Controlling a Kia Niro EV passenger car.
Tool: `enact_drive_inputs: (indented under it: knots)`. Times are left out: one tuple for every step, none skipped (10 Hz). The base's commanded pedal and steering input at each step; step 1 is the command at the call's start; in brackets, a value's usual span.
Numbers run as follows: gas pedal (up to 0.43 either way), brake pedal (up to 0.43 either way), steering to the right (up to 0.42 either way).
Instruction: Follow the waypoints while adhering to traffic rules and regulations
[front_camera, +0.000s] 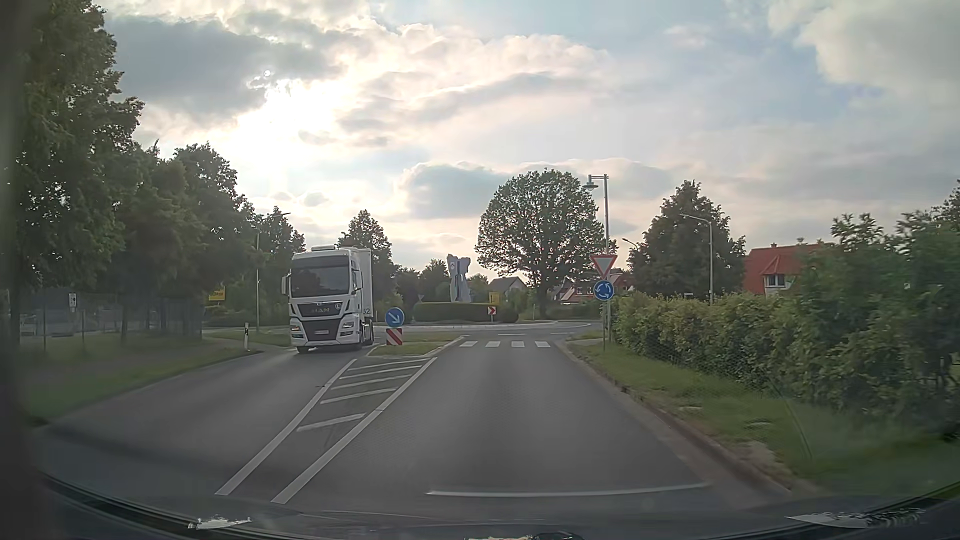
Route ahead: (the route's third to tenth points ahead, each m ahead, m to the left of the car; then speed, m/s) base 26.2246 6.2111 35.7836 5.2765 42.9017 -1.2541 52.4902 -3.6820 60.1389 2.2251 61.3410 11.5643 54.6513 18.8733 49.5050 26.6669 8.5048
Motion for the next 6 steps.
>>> enact_drive_inputs:
  knots:
    - [0.000,0.000,-0.005]
    - [0.000,0.000,-0.005]
    - [0.000,0.000,-0.005]
    - [0.000,0.000,-0.005]
    - [0.000,0.000,-0.005]
    - [0.000,0.000,-0.005]
